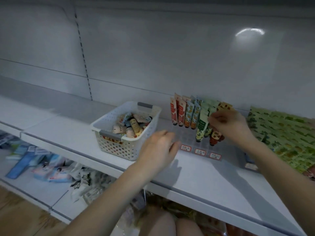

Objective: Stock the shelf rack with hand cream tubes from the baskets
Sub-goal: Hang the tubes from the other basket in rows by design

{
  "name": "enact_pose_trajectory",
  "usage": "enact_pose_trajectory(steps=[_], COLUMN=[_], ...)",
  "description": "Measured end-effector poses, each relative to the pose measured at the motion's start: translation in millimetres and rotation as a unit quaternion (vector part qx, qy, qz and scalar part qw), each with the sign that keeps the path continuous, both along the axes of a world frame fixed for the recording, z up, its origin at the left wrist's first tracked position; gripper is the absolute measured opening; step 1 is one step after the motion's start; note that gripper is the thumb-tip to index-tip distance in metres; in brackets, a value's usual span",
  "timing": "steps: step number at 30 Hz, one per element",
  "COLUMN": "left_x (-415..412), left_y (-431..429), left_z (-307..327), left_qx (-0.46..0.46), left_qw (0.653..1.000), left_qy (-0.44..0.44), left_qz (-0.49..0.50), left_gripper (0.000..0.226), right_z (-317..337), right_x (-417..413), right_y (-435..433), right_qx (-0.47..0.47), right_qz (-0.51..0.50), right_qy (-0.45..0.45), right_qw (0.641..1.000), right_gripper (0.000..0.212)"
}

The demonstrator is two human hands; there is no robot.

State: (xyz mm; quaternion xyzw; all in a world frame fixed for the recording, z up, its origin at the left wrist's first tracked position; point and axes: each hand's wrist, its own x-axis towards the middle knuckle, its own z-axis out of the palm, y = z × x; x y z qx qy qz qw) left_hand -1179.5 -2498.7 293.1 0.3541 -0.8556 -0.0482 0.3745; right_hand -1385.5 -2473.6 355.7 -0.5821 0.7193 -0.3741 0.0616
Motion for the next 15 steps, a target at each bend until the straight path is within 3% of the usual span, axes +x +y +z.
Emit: enact_pose_trajectory(steps=[3,8,15], left_x=[36.3,68.7,45.8], left_y=[-29.0,-85.0,-134.6], left_z=[20.5,29.6,11.2], left_qx=[0.016,0.156,0.315], left_qw=[0.998,0.961,0.89], left_qy=[-0.029,-0.138,-0.241], left_qz=[0.062,0.181,0.225], left_gripper=[0.034,0.027,0.058], right_z=[15.2,23.7,-2.7], right_x=[31.2,85.8,134.0], right_y=[-28.2,-87.7,-169.3], right_qx=[0.019,0.09,0.184], right_qz=[0.081,0.154,0.164], right_qy=[-0.029,-0.004,0.065], right_qw=[0.996,0.984,0.967], right_gripper=[0.013,0.019,0.018])
